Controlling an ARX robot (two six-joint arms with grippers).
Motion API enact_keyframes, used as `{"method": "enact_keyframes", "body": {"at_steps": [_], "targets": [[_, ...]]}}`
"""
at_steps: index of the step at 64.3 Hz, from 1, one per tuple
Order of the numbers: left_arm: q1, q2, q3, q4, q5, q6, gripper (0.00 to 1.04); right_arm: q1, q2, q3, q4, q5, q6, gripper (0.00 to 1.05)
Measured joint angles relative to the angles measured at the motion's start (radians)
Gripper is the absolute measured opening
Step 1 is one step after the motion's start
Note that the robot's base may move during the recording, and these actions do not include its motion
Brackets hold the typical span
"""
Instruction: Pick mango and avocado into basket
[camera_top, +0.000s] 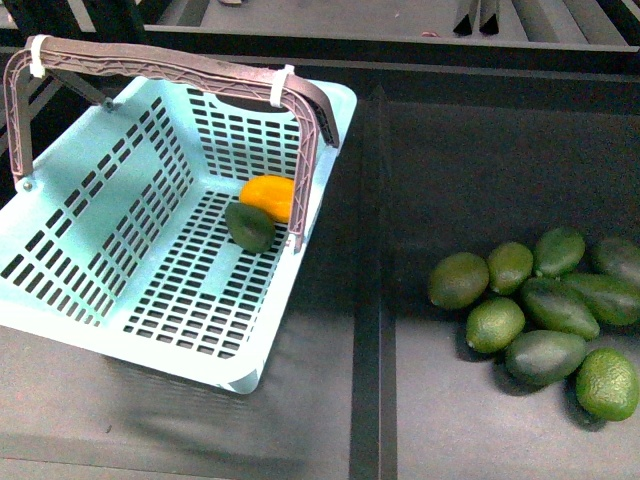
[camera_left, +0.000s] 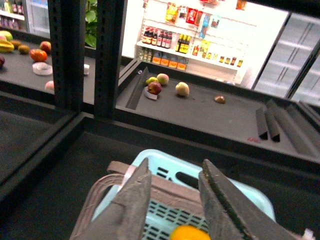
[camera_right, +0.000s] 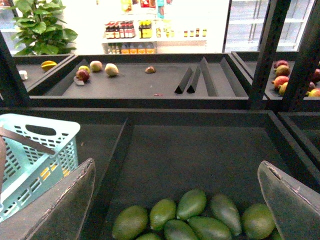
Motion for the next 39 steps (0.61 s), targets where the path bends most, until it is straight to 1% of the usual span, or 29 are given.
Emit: {"method": "enact_keyframes", "body": {"at_steps": [4, 5, 9, 20, 29, 31, 32, 36, 39], "targets": [[0.023, -0.058, -0.064, -0.006, 0.026, 0.082, 0.18, 0.000, 0.000, 0.000, 0.000, 0.000, 0.000, 0.96], [0.026, -0.065, -0.071, -0.008, 0.029, 0.088, 0.16, 0.000, 0.000, 0.000, 0.000, 0.000, 0.000, 0.96], [0.046, -0.122, -0.118, -0.024, 0.051, 0.121, 0.02, 0.000, 0.000, 0.000, 0.000, 0.000, 0.000, 0.96], [0.094, -0.285, -0.214, -0.092, 0.094, 0.148, 0.02, 0.000, 0.000, 0.000, 0.000, 0.000, 0.000, 0.96], [0.137, -0.490, -0.291, -0.220, 0.141, 0.154, 0.02, 0.000, 0.000, 0.000, 0.000, 0.000, 0.000, 0.96], [0.167, -0.525, -0.301, -0.246, 0.192, 0.154, 0.02, 0.000, 0.000, 0.000, 0.000, 0.000, 0.000, 0.96], [0.182, -0.541, -0.305, -0.259, 0.200, 0.156, 0.02, 0.000, 0.000, 0.000, 0.000, 0.000, 0.000, 0.96], [0.210, -0.600, -0.318, -0.304, 0.206, 0.156, 0.02, 0.000, 0.000, 0.000, 0.000, 0.000, 0.000, 0.96], [0.214, -0.649, -0.326, -0.343, 0.210, 0.157, 0.02, 0.000, 0.000, 0.000, 0.000, 0.000, 0.000, 0.96]]}}
